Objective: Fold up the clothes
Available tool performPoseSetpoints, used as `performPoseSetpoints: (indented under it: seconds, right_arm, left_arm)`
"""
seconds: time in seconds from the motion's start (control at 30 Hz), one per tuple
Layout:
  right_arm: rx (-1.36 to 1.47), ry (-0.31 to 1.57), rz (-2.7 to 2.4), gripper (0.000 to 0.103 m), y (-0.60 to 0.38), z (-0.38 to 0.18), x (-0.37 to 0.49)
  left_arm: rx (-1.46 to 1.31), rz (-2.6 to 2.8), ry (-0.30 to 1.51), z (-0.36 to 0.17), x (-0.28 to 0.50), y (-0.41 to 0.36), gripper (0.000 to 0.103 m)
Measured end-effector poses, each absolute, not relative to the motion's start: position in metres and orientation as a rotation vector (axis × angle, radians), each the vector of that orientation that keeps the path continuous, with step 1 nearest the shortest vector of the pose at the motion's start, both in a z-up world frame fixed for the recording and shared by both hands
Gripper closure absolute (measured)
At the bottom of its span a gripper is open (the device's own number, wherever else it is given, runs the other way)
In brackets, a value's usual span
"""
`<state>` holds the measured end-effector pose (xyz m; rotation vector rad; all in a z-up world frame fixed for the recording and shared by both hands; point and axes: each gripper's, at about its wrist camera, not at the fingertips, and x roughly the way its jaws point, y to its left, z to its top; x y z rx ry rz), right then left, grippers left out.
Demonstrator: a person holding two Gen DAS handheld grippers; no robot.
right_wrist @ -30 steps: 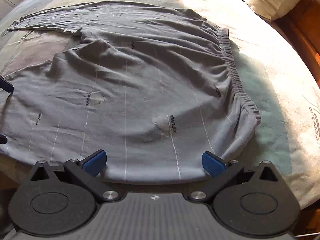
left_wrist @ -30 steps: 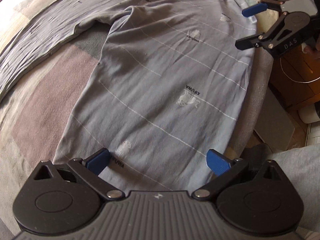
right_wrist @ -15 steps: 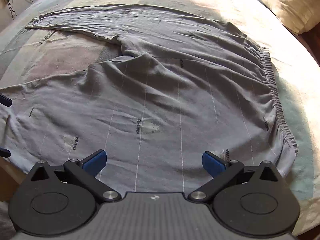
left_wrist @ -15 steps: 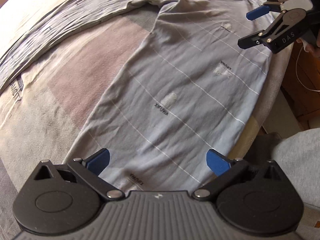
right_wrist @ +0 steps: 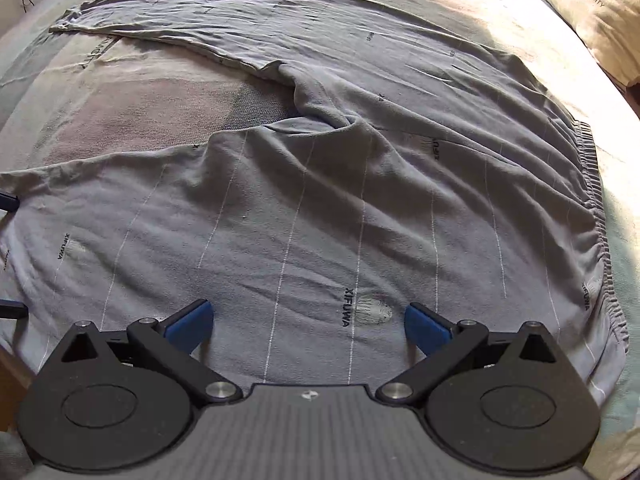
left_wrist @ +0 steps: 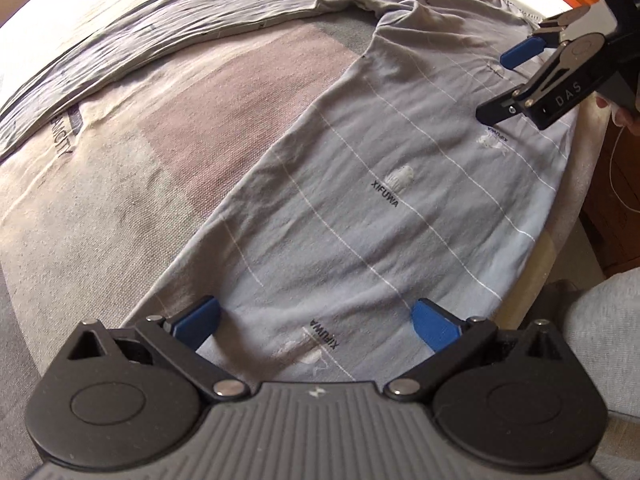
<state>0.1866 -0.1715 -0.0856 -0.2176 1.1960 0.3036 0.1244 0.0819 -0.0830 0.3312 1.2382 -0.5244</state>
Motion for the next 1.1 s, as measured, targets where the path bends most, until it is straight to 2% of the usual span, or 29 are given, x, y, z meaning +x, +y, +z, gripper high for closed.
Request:
performPoseSetpoints:
  seconds: [0.13,0.6,0.8,1.1]
  right_arm:
    - [-0.209,1.201,0.293,0.000,-0.171,-0.087,0.189]
    - [-0.198,1.187,0.261,0.000,-0.169,-0.087,0.187]
    - [-0.192,1.195,0.240,0.000,-0.169,-0.087,0.187]
    - [-0.189,1.212,0.226,0.000,-0.167,-0.086,0.190]
  left_arm:
    - [0.262,-0.485,1.192,-0.069,0.126,0.100,0.001]
    - [0.084,-0.141,1.340,-0.081,0.116,0.207,0.001]
    - [0.020,-0.241,1.312,-0.063,0.109,0.201,0.001]
    - [-0.002,-0.241,1.393,-0.072,0.098,0.214,0.001]
